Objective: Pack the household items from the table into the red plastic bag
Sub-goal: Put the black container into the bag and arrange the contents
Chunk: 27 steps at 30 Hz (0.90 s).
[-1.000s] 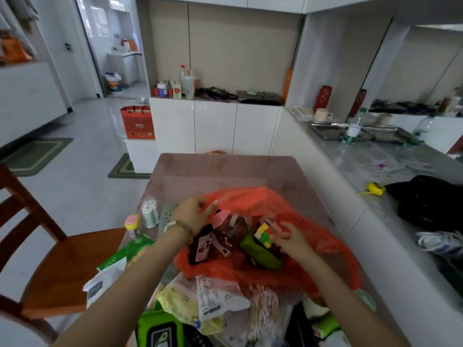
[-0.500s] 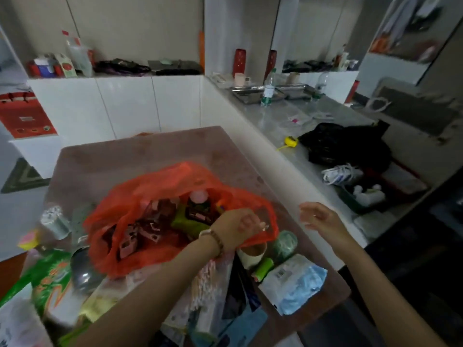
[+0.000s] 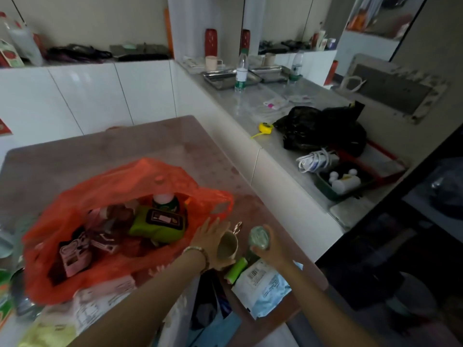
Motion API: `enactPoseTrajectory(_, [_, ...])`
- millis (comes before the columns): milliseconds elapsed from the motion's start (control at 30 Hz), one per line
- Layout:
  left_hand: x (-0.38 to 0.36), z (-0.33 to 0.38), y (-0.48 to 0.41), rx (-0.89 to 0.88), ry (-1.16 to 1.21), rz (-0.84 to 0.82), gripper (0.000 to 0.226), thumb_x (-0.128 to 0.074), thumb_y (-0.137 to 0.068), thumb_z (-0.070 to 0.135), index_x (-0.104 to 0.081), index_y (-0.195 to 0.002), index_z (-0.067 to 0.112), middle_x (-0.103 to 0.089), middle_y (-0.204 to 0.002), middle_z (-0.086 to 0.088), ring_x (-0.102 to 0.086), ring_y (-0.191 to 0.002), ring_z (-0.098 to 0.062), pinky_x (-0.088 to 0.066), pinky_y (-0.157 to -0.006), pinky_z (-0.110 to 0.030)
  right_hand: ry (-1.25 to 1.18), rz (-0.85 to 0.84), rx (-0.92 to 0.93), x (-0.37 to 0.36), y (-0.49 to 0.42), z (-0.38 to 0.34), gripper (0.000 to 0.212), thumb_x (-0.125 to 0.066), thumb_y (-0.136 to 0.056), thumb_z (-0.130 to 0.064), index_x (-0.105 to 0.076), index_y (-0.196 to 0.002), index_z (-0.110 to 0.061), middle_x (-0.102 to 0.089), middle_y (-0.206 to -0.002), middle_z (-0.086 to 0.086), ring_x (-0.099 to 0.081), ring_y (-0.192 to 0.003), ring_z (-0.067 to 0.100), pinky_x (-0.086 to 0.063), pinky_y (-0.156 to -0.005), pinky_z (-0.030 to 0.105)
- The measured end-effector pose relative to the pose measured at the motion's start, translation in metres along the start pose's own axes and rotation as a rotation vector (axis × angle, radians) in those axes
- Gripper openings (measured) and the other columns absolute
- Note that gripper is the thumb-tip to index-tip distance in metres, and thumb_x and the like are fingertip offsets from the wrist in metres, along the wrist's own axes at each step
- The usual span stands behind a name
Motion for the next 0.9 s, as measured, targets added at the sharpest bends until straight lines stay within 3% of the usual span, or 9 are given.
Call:
enactPoseTrajectory(100, [-0.001, -0.021, -0.009, 0.068, -0.055, -0.055, 0.116, -0.066, -0.058, 0.070, 0.001, -0.147, 0.035, 0.006, -0.158, -0.006, 0.008, -0.144, -0.035, -0.004, -0.117, -0.047, 0.035, 0.028, -0.002, 0.001, -0.006, 0.000, 0.083, -0.081, -0.073, -0.023, -0.033, -0.140, -0.016, -0.052, -0.133, 0.007, -0.053, -0.119, 0.024, -0.046, -0.100, 0.040])
enactPoseTrajectory(200, [-0.005, -0.029, -0.013, 0.077, -0.078, -0.115, 0.118, -0.066, -0.050, 0.075, -0.007, -0.145, 0.036, 0.001, -0.158, -0.005, 0.005, -0.143, -0.038, -0.004, -0.117, -0.052, -0.052, 0.115, 0.011, 0.020, -0.008, -0.011, 0.066, -0.083, -0.068, -0.024, -0.043, -0.121, -0.024, -0.057, -0.112, -0.002, -0.058, -0.097, 0.016, -0.049, -0.069, 0.020])
enactPoseTrajectory(267, [-0.002, -0.023, -0.014, 0.052, -0.065, -0.089, 0.109, -0.066, -0.049, 0.074, -0.021, -0.140, 0.034, -0.014, -0.155, -0.003, -0.007, -0.142, -0.035, -0.010, -0.116, -0.051, -0.165, 0.146, 0.024, 0.034, -0.006, -0.023, 0.058, -0.084, -0.067, -0.022, -0.045, -0.111, -0.025, -0.058, -0.102, -0.006, -0.056, -0.088, 0.011, -0.041, -0.061, 0.011])
enactPoseTrajectory(333, [0.010, -0.014, -0.014, -0.015, 0.068, 0.045, 0.091, -0.069, -0.048, 0.069, -0.040, -0.127, 0.033, -0.039, -0.138, 0.002, -0.032, -0.131, -0.023, -0.027, -0.108, -0.042, -0.320, 0.109, 0.027, 0.045, -0.003, -0.034, 0.049, -0.082, -0.070, -0.018, -0.053, -0.110, -0.018, -0.064, -0.105, 0.001, -0.061, -0.092, 0.015, -0.048, -0.070, 0.017])
enactPoseTrajectory(433, [0.041, -0.005, -0.006, -0.098, 0.532, 0.174, 0.072, -0.082, -0.050, 0.053, -0.051, -0.112, 0.030, -0.058, -0.109, 0.012, -0.056, -0.101, -0.009, -0.047, -0.086, -0.032, -0.578, -0.064, 0.061, 0.066, 0.008, -0.056, 0.042, -0.077, -0.072, -0.023, -0.063, -0.109, -0.011, -0.070, -0.111, 0.014, -0.067, -0.100, 0.022, -0.054, -0.083, 0.026])
enactPoseTrajectory(567, [0.086, -0.007, 0.019, -0.151, 1.016, 0.026, 0.060, -0.085, -0.062, 0.026, -0.052, -0.112, 0.028, -0.062, -0.111, 0.014, -0.060, -0.105, -0.011, -0.051, -0.077, -0.016, -0.610, -0.402, 0.136, 0.083, 0.033, -0.103, 0.057, -0.078, -0.069, -0.040, -0.061, -0.119, -0.016, -0.073, -0.110, 0.002, -0.067, -0.104, 0.013, -0.053, -0.079, 0.016])
enactPoseTrajectory(700, [0.122, -0.013, 0.068, -0.271, 1.271, -0.264, 0.069, -0.083, -0.056, 0.049, -0.058, -0.118, 0.030, -0.066, -0.118, 0.010, -0.061, -0.111, -0.011, -0.052, -0.084, -0.023, -0.568, -0.736, 0.175, 0.062, 0.065, -0.160, 0.084, -0.082, -0.054, -0.059, -0.051, -0.122, -0.018, -0.072, -0.111, -0.009, -0.065, -0.106, 0.006, -0.051, -0.084, 0.018])
enactPoseTrajectory(833, [0.142, -0.051, 0.109, -0.188, 1.352, -0.119, 0.084, -0.078, -0.052, 0.064, -0.057, -0.119, 0.019, -0.061, -0.122, -0.005, -0.058, -0.115, -0.021, -0.049, -0.096, -0.036, -0.526, -0.867, 0.232, 0.018, 0.087, -0.208, 0.067, -0.069, -0.080, -0.039, -0.041, -0.130, -0.004, -0.072, -0.102, -0.023, -0.065, -0.100, -0.006, -0.050, -0.081, 0.010])
enactPoseTrajectory(900, [0.144, -0.077, 0.130, -0.100, 1.362, 0.000, 0.073, -0.071, -0.064, 0.061, -0.055, -0.121, 0.018, -0.061, -0.121, -0.007, -0.057, -0.114, -0.022, -0.047, -0.098, -0.040, -0.561, -0.870, 0.189, -0.006, 0.088, -0.221, 0.066, -0.079, -0.070, -0.038, -0.059, -0.125, -0.007, -0.075, -0.095, -0.017, -0.069, -0.093, -0.003, -0.053, -0.076, 0.013])
Point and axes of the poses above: each hand's wrist, its own y-axis away from the middle knuckle, its own x-axis out of the back of the hand, z = x × y, the point moved 6 cm from there along -y, towards the middle knuckle
